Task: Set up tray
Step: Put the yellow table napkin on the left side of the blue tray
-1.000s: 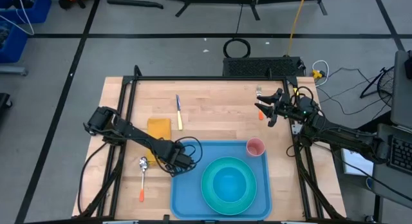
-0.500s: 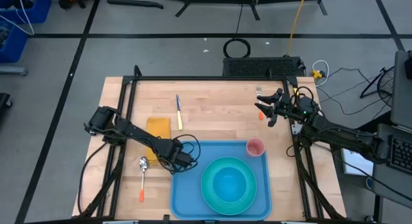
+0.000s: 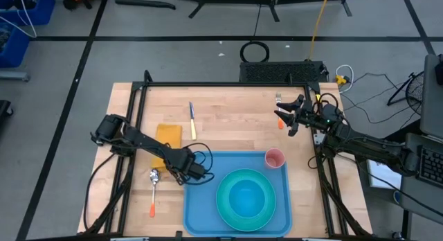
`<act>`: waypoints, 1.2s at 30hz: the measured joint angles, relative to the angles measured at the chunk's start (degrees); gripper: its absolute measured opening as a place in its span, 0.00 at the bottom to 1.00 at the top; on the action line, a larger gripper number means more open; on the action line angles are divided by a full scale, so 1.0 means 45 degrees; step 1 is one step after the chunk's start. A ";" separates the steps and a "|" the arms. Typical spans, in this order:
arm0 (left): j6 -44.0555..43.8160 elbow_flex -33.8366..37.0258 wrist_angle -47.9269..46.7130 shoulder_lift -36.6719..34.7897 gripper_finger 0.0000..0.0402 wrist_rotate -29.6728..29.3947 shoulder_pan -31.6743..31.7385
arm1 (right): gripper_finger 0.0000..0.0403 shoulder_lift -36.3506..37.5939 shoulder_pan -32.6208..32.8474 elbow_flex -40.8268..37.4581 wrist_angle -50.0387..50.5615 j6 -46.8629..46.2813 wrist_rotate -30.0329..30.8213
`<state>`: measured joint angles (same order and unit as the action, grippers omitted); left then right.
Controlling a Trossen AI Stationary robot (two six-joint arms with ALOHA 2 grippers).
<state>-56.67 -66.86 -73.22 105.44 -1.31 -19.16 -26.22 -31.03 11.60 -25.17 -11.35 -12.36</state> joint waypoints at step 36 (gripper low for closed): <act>0.2835 -0.7273 -0.0936 -0.0075 0.03 -0.0220 -0.1677 | 0.40 -0.0003 0.0000 0.0000 -0.0073 -0.0141 0.0029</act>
<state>-43.92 -99.59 -77.43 105.11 -2.30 -26.70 -26.24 -31.03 11.60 -25.50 -11.99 -12.23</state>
